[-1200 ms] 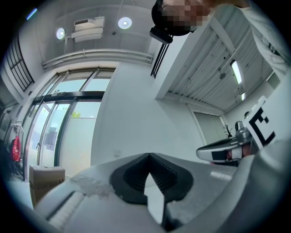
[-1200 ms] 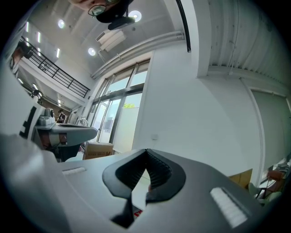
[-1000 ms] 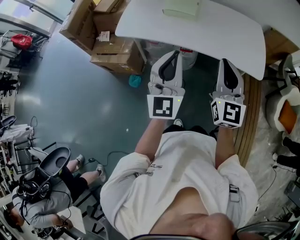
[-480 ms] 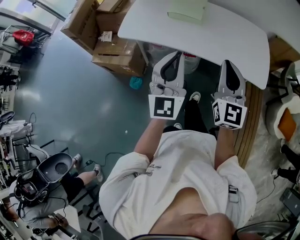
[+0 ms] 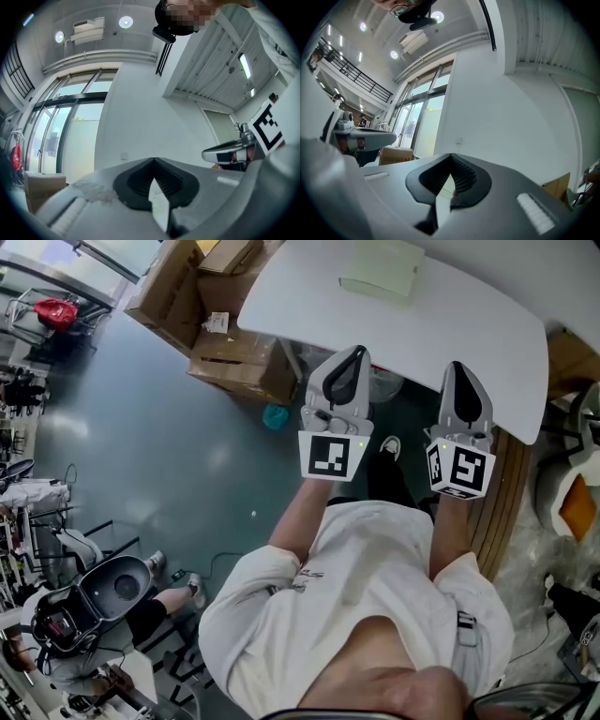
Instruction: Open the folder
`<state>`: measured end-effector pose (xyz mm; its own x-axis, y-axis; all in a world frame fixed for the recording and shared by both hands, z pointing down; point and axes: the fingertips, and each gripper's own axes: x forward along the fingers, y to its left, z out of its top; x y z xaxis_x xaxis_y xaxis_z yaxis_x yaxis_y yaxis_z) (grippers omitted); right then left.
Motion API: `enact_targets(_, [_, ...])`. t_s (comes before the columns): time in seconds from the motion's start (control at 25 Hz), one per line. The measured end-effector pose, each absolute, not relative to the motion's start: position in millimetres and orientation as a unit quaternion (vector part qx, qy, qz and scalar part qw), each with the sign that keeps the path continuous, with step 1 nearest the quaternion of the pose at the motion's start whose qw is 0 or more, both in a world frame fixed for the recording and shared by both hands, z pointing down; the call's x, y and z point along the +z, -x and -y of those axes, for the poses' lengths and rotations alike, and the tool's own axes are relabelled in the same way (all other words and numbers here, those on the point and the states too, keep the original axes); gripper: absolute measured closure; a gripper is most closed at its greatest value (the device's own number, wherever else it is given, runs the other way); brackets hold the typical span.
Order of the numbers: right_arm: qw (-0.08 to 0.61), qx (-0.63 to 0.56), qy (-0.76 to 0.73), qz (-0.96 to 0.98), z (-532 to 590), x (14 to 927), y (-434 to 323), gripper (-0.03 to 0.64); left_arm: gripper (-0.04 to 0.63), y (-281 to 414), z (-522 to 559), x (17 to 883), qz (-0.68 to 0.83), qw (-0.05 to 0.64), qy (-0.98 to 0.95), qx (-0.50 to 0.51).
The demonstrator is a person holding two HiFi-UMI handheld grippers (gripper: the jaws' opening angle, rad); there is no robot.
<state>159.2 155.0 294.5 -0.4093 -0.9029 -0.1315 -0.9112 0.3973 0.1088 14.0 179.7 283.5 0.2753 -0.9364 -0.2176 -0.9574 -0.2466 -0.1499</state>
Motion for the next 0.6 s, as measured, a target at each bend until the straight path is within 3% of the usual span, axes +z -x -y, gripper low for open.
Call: enact_targets(0.6, [0.034,0.068,0.525,-0.848,-8.2,291.1,-195.0,0.617,0.595,-60.1,-35.6,272.8,-0.606,0.132,0.784,0.023])
